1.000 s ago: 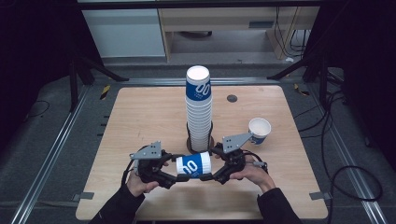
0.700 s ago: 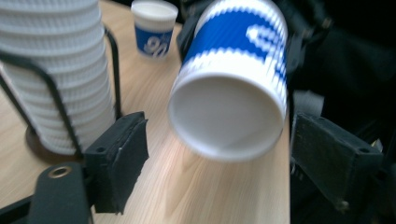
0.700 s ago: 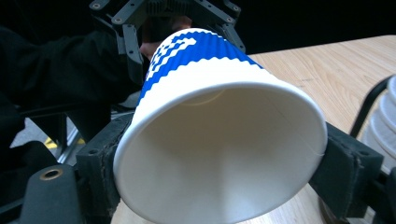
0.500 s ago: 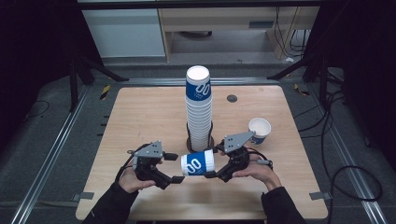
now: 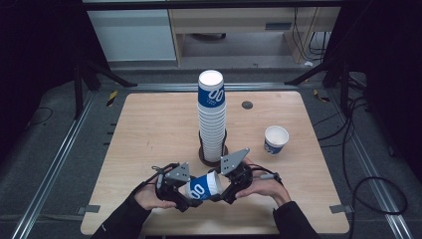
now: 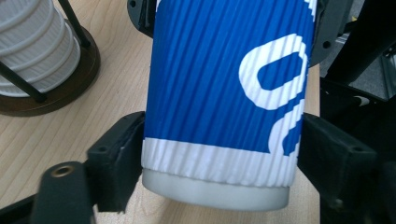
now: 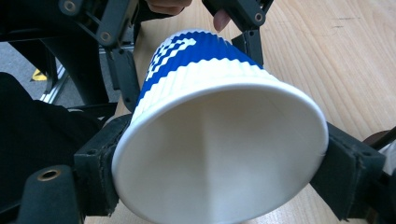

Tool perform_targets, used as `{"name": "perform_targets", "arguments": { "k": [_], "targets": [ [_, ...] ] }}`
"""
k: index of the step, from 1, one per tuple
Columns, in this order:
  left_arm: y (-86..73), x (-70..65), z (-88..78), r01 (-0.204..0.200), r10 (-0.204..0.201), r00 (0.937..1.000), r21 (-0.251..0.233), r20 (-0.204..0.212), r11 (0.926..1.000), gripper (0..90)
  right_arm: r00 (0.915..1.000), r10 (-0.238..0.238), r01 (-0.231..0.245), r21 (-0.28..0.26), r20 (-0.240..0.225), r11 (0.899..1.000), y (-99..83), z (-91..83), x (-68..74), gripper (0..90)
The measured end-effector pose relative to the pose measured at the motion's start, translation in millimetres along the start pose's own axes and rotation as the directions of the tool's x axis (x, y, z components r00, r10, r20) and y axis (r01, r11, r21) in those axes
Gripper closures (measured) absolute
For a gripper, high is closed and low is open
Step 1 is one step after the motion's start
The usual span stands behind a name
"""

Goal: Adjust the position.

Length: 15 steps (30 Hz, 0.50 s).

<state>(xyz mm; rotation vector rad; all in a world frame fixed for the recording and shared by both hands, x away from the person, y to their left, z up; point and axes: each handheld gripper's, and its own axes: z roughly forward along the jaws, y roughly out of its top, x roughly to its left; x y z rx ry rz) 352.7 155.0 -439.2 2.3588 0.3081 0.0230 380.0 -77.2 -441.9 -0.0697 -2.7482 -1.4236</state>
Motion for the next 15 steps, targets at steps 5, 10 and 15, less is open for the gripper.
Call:
{"name": "perform_targets", "arguments": {
  "k": [5,10,15],
  "targets": [
    [-1.1,0.6,1.4,0.002,-0.002,0.9999,0.003,0.01,1.0,26.8,1.0,0.003,-0.003,0.002,-0.009,1.0,-0.7,1.7,-0.6,16.0],
    [-2.3,2.6,-1.3,0.012,-0.011,0.9999,-0.027,0.01,0.9996,27.1,1.0,0.004,-0.004,-0.024,0.001,1.0,-0.6,0.0,-1.6,13.5],
    [-4.7,6.7,-8.5,0.037,-0.038,0.9991,-0.072,-0.015,0.9967,27.1,0.9983,0.021,-0.015,-0.092,0.054,0.996,1.3,-12.9,-3.8,9.3]
  ]
}}
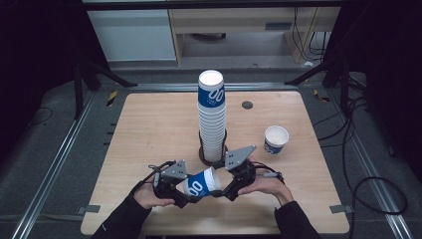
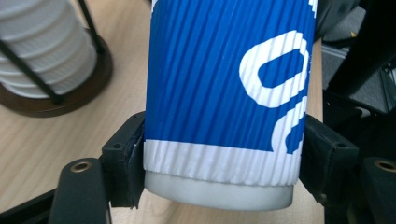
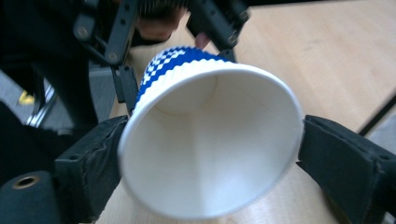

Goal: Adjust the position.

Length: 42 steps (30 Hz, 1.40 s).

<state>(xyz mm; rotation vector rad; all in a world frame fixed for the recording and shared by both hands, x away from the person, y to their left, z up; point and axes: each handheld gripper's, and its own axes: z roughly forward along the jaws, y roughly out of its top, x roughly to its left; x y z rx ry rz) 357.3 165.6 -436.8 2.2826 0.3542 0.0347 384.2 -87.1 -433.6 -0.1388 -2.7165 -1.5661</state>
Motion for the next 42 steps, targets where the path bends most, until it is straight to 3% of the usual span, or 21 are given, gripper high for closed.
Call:
{"name": "perform_targets", "arguments": {
  "k": [3,7,10,13,20,36,42],
  "targets": [
    [-1.7,5.2,-7.7,0.024,-0.025,0.9996,-0.042,-0.016,0.9988,27.1,0.9993,0.019,-0.017,-0.052,0.033,0.998,0.8,-11.8,-2.8,8.8],
    [-2.6,9.3,-17.7,0.054,-0.059,0.9977,-0.126,-0.035,0.9906,27.0,0.9955,0.058,-0.048,-0.131,0.075,0.99,0.3,-25.2,-6.7,8.3],
    [-1.8,8.8,-23.7,0.061,-0.072,0.9961,-0.19,-0.05,0.9799,27.0,0.9932,0.089,-0.075,-0.171,0.075,0.982,-1.1,-28.5,-9.3,8.2],
    [-0.9,7.5,-24.0,0.06,-0.073,0.996,-0.211,-0.052,0.9756,27.1,0.9939,0.093,-0.081,-0.179,0.06,0.981,-1.3,-26.9,-9.1,8.1],
    [3.2,-0.2,-14.4,0.048,-0.054,0.9982,-0.208,-0.025,0.9769,27.1,0.9935,0.114,-0.112,-0.213,-0.001,0.971,0.7,-19.7,-7.2,8.3],
    [6.3,-8.7,-5.5,0.011,-0.011,0.9999,-0.185,0.0,0.9826,27.2,0.9839,0.143,-0.16,-0.176,-0.107,0.971,0.3,-3.0,-4.9,13.6],
    [6.2,-6.7,-5.7,0.02,-0.019,0.9998,-0.192,0.006,0.9811,26.6,0.9836,0.146,-0.163,-0.175,-0.106,0.971,0.4,-4.8,-5.3,15.7]
  ]
}}
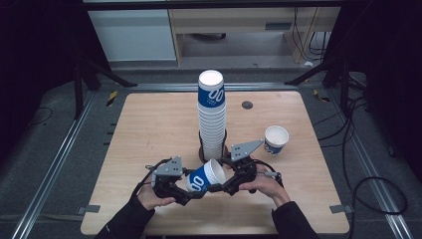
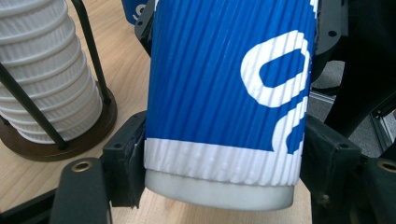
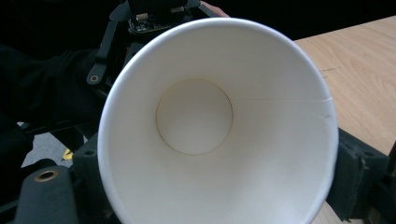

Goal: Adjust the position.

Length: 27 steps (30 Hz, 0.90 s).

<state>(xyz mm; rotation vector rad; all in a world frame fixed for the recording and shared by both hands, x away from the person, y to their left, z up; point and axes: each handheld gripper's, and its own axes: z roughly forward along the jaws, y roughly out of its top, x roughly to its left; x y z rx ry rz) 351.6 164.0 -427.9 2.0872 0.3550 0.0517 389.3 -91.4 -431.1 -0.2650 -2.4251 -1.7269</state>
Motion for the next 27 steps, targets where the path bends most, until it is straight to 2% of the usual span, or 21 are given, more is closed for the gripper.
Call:
{"name": "perform_targets", "arguments": {
  "k": [3,7,10,14,16,19,22,24,27],
  "targets": [
    [-0.1,0.4,-0.1,0.0,0.0,1.0,0.007,-0.002,1.0,26.0,0.9999,-0.012,0.011,0.003,0.006,1.0,0.8,-0.2,1.0,15.9],
    [-0.7,3.6,-3.4,0.012,-0.012,0.9999,0.023,0.008,0.9997,22.7,0.9988,-0.033,0.032,0.016,0.037,0.999,2.0,-4.9,1.3,16.1],
    [-1.2,6.0,-4.1,0.019,-0.02,0.9997,0.06,0.017,0.998,20.4,0.9969,-0.046,0.043,0.047,0.063,0.998,2.2,-8.9,0.7,16.0],
    [-2.8,5.8,0.6,0.013,-0.016,0.9995,0.11,0.028,0.9939,18.7,0.9946,-0.069,0.06,0.111,0.078,0.992,0.5,-5.7,1.6,16.0],
    [-3.7,4.7,5.1,0.006,-0.011,0.9994,0.14,0.033,0.9901,18.8,0.9938,-0.084,0.073,0.154,0.072,0.985,-0.7,-0.4,2.9,16.0],
    [-4.9,3.2,10.8,-0.005,-0.002,0.9993,0.175,0.037,0.9846,19.0,0.9946,-0.092,0.082,0.186,0.048,0.979,-1.7,6.7,5.1,15.9],
    [-5.9,2.0,14.1,-0.017,0.008,0.999,0.203,0.043,0.979,21.5,0.9957,-0.091,0.086,0.202,0.016,0.976,-2.2,13.1,6.9,15.9],
    [-6.3,1.5,15.1,-0.022,0.009,0.9979,0.212,0.065,0.977,25.7,0.9953,-0.097,0.092,0.21,0.01,0.973,-2.6,15.3,7.8,15.8],
    [-6.7,1.3,15.7,-0.022,0.006,0.9975,0.222,0.071,0.9749,27.4,0.9955,-0.095,0.093,0.22,0.0,0.971,-3.5,16.7,7.7,15.8]
  ]
}}
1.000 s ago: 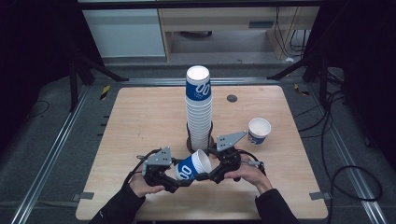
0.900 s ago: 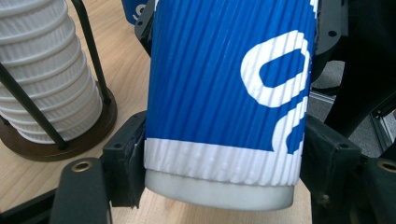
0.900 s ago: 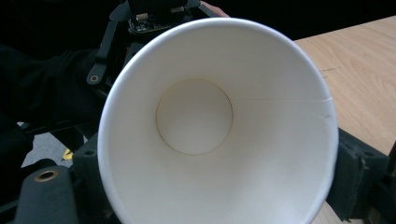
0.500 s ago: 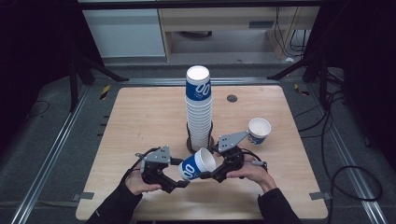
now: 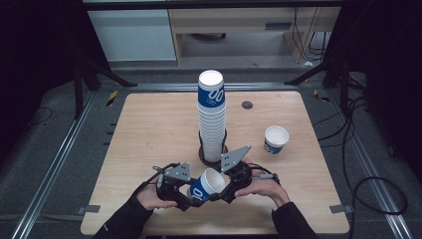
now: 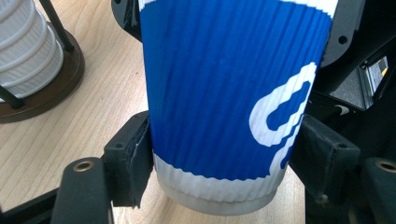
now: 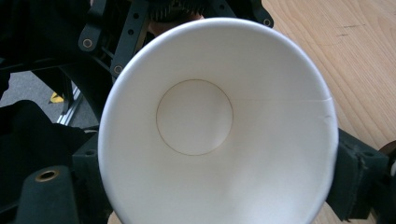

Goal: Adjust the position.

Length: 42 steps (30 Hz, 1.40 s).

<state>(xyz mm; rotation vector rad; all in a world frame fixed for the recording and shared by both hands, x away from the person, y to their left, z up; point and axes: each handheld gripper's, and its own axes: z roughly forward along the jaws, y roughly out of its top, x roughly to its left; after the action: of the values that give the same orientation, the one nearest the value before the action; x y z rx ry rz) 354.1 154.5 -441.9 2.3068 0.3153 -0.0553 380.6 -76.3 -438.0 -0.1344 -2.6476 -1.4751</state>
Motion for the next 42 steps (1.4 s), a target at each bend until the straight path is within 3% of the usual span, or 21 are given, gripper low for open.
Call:
{"name": "perform_targets", "arguments": {
  "k": [3,6,11,15,20,24,33,42],
  "targets": [
    [-0.3,0.5,-0.1,-0.005,0.005,1.0,0.004,-0.006,1.0,27.5,1.0,0.0,0.0,0.001,0.001,1.0,-0.2,1.1,-0.4,14.7],
    [-1.2,1.8,-1.1,0.006,-0.006,0.9998,-0.021,-0.021,0.9998,27.5,0.9997,-0.001,0.002,-0.009,0.025,1.0,-0.2,0.9,-1.2,12.2],
    [-2.4,6.1,-11.8,0.031,-0.036,0.9977,-0.088,-0.058,0.9956,27.7,0.9972,0.019,-0.012,-0.098,0.073,0.995,2.0,-11.9,-4.3,8.0],
    [-3.6,9.3,-21.6,0.053,-0.071,0.9925,-0.167,-0.1,0.9845,27.6,0.9923,0.066,-0.045,-0.193,0.105,0.98,2.0,-25.6,-8.7,7.6],
    [-2.8,7.8,-29.0,0.055,-0.094,0.9859,-0.266,-0.138,0.9623,27.7,0.988,0.103,-0.072,-0.252,0.115,0.965,1.1,-30.5,-12.1,7.5],
    [0.0,3.6,-27.6,0.045,-0.091,0.9848,-0.29,-0.148,0.9561,27.6,0.9888,0.116,-0.086,-0.28,0.093,0.956,2.0,-28.1,-12.1,8.0],
    [4.0,-3.9,-14.4,0.031,-0.073,0.9865,-0.272,-0.146,0.9618,27.7,0.9901,0.136,-0.119,-0.3,0.036,0.946,3.9,-16.6,-10.9,12.0],
    [5.1,-6.1,-12.0,0.022,-0.062,0.9872,-0.261,-0.147,0.965,27.6,0.9916,0.13,-0.123,-0.282,0.003,0.951,4.3,-10.6,-9.5,19.3]
  ]
}}
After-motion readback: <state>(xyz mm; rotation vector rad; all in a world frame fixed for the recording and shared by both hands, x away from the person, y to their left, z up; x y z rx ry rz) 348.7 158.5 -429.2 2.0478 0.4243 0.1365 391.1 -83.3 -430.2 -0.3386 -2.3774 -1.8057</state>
